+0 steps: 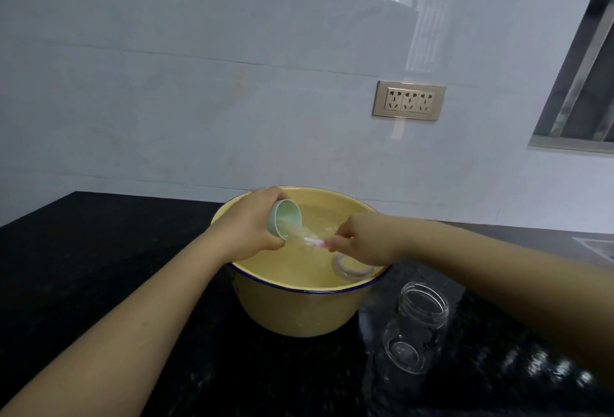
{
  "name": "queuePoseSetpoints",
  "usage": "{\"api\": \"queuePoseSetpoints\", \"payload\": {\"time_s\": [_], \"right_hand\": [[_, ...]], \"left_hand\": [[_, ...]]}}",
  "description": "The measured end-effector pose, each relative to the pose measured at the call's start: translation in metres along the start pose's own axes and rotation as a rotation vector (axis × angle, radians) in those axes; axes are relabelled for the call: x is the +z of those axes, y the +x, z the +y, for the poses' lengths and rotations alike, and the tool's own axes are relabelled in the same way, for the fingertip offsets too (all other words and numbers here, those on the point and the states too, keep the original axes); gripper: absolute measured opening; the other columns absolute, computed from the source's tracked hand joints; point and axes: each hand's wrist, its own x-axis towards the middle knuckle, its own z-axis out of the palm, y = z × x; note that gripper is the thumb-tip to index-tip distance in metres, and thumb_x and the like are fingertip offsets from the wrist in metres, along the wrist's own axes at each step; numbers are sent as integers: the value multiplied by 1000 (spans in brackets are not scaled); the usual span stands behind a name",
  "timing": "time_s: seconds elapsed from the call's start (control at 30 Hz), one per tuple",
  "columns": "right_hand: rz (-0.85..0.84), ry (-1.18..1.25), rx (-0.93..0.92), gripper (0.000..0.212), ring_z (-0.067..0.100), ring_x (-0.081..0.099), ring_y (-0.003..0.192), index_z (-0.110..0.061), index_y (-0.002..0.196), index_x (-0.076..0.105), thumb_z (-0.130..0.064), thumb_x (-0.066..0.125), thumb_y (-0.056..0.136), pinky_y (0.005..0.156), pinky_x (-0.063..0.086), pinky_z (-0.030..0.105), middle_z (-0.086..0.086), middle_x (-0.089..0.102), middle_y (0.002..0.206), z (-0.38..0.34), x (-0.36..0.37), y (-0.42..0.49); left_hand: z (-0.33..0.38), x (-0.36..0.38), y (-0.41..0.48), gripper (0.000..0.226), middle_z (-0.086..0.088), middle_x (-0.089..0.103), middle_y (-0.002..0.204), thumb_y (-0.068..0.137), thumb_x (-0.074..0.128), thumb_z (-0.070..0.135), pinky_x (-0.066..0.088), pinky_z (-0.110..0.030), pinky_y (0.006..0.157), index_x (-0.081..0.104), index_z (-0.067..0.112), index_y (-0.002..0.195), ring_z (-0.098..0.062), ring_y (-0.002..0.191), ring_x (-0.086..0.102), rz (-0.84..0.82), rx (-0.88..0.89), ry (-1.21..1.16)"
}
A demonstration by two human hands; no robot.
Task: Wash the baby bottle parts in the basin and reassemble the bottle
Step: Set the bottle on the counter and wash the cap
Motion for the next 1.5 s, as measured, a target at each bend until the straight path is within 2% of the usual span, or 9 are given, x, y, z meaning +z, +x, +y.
{"api": "queuePoseSetpoints", "payload": {"time_s": [0.13,0.23,0.37,0.6,0.9,1.03,1.3,1.43,1.5], "right_hand": [[-122,51,-71,68,24,58,59,-4,87,61,-69,44,83,58,44,27,12,57,62,-13,-9,-7],[-168,148,-103,38,10,48,32,-4,94,66,-40,65,84,45,43,17,-4,52,38,-20,-24,-9],[-152,384,-114,19,8,46,32,-3,98,70,-11,64,83,50,46,22,-5,55,40,-11,-39,-9],[-70,616,-51,15,7,44,34,-8,94,73,-8,68,80,41,38,16,-1,63,52,19,-39,-6],[-40,474,-68,33,9,46,35,-28,109,68,-13,70,81,43,41,15,-1,63,54,41,-47,-15],[-2,455,-7,32,10,45,36,-26,113,67,-22,71,81,42,39,14,-3,60,51,48,-49,-18],[-5,140,37,44,7,53,35,-34,127,56,-26,63,84,65,54,22,-5,63,55,31,-23,-2],[36,-88,-37,46,9,55,53,-33,130,56,-24,63,86,72,50,23,-7,61,65,21,-17,1],[65,-225,-69,45,12,57,78,-34,131,54,-25,62,88,73,42,23,-3,66,98,15,-16,0]], "left_hand": [[3,0,1,55,13,52,108,69,75,16,43,-24,76,50,30,116,-11,99,53,-7,24,90],[5,0,1,56,13,50,107,70,76,15,40,-23,76,50,28,119,-11,97,51,-10,27,127],[4,1,3,55,14,50,105,70,76,15,40,-23,76,51,28,117,-12,97,52,3,47,142],[7,2,1,48,16,58,100,69,77,24,36,-12,62,54,31,111,-6,88,54,-64,61,100],[-1,5,8,50,4,44,107,65,78,44,37,-23,74,59,23,106,-17,107,47,-79,-109,156],[4,2,4,76,6,52,109,69,80,38,44,-26,82,37,31,132,-16,99,54,-125,-115,56],[5,5,6,20,10,50,86,93,53,40,35,-24,63,55,20,88,-15,80,48,-289,-43,115],[-3,6,12,16,0,40,140,94,49,42,32,-38,106,59,36,82,-21,132,33,-257,-6,127],[-2,6,12,19,3,39,135,94,49,40,29,-36,109,67,34,93,-16,129,32,-248,0,84]]}}
